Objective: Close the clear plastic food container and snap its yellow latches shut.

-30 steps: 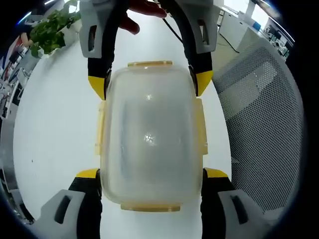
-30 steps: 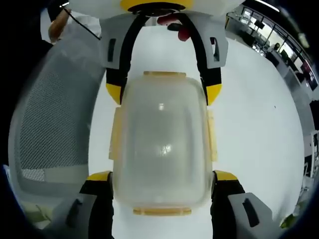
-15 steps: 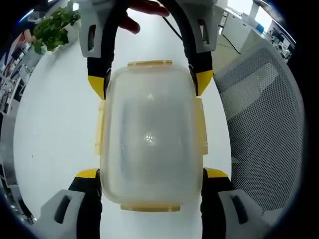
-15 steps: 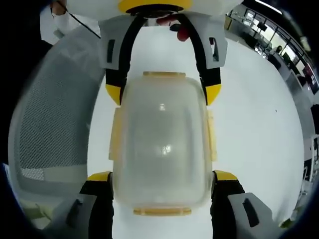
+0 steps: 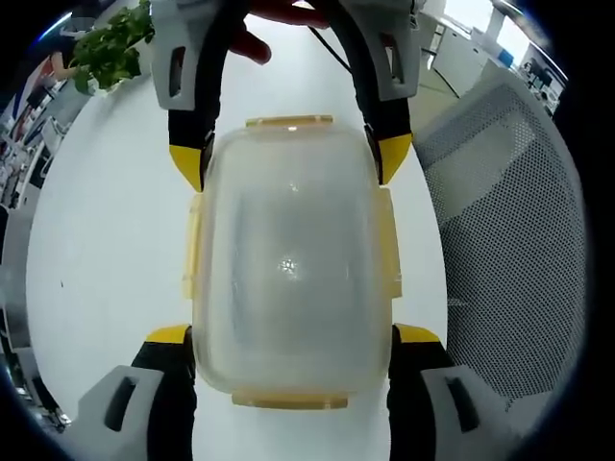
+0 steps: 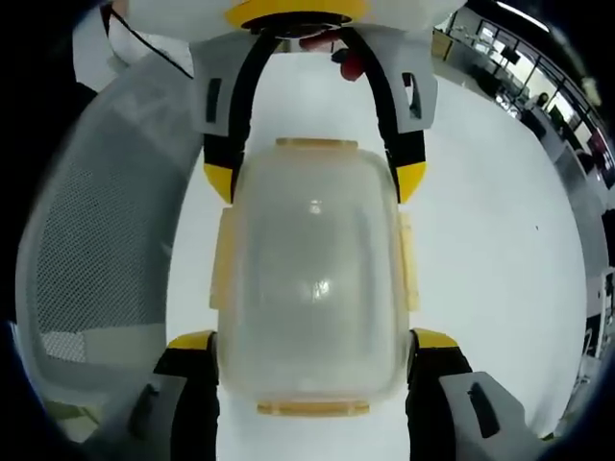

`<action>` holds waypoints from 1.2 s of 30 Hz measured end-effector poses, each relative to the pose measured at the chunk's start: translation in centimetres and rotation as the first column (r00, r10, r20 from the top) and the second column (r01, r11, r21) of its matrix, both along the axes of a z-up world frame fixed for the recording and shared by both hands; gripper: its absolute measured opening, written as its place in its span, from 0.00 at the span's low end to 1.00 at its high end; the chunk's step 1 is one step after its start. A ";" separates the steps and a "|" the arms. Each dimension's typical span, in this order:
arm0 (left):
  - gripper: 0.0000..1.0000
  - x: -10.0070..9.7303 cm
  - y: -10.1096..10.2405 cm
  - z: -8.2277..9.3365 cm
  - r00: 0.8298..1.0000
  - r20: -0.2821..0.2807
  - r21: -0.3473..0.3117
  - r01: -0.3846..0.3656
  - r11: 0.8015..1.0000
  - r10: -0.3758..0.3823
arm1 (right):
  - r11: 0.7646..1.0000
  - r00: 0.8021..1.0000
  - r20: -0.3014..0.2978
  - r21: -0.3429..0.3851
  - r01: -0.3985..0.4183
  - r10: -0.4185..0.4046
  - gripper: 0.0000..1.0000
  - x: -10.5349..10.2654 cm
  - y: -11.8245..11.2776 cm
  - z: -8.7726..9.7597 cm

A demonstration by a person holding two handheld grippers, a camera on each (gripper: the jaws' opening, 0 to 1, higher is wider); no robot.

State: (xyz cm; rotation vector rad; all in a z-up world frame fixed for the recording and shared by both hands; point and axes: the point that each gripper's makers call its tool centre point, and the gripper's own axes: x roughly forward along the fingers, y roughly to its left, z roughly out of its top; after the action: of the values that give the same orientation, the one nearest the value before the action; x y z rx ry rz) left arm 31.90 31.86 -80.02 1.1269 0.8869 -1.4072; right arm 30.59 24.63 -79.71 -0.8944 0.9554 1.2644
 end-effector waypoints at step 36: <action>0.84 0.8 6.9 -0.2 0.999 -0.026 -0.019 -0.043 0.999 0.042 | 1.000 1.000 -0.003 -0.007 -0.025 0.025 0.81 0.9 6.9 0.0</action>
State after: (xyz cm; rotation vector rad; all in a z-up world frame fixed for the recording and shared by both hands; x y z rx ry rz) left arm 32.75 38.80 -80.18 1.0717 0.9083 -1.3952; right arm 31.50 31.57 -79.73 -0.9131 0.9544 1.2848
